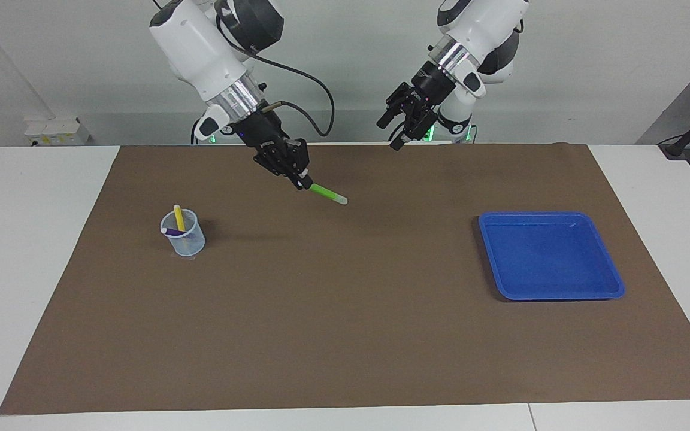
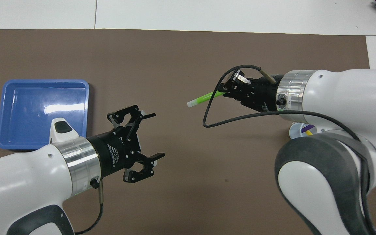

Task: Right arm passes pens to left for tray arrangement
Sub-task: 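Carry the green pen toward the open left gripper with the right gripper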

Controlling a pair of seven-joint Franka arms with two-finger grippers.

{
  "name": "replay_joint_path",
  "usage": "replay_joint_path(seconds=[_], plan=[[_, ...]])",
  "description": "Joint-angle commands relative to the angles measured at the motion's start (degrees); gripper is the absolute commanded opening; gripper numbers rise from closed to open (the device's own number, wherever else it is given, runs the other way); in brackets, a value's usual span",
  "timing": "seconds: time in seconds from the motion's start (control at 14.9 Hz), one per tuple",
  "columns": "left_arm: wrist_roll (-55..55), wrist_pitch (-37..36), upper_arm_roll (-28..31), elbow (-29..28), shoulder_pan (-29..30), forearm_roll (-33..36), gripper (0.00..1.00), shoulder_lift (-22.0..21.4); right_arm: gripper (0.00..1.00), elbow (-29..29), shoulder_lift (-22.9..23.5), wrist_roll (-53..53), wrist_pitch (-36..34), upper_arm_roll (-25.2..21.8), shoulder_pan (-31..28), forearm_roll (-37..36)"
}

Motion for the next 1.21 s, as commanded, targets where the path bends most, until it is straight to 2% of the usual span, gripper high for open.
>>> replay_joint_path(seconds=[0.0, 0.34, 0.67, 1.14], plan=[[-3.3, 5.3, 0.5, -1.7, -2.9, -0.8, 1.0, 0.3, 0.0, -4.5, -2.7, 5.1, 6.7, 0.1, 2.3, 3.5], [-3.7, 11.4, 0.5, -1.3, -5.9, -0.7, 1.0, 4.5, 0.0, -4.9, -2.8, 7.4, 11.1, 0.1, 4.7, 8.9], [-3.1, 15.6, 0.5, -0.2, -6.8, -0.6, 0.97, 6.9, 0.0, -5.6, -3.6, 8.9, 9.8, 0.1, 6.8, 10.3], [2.9, 16.0, 0.7, 1.9, -5.6, -0.3, 0.95, 8.5, 0.0, -7.8, -4.9, 9.1, 9.7, 0.2, 8.6, 11.0]])
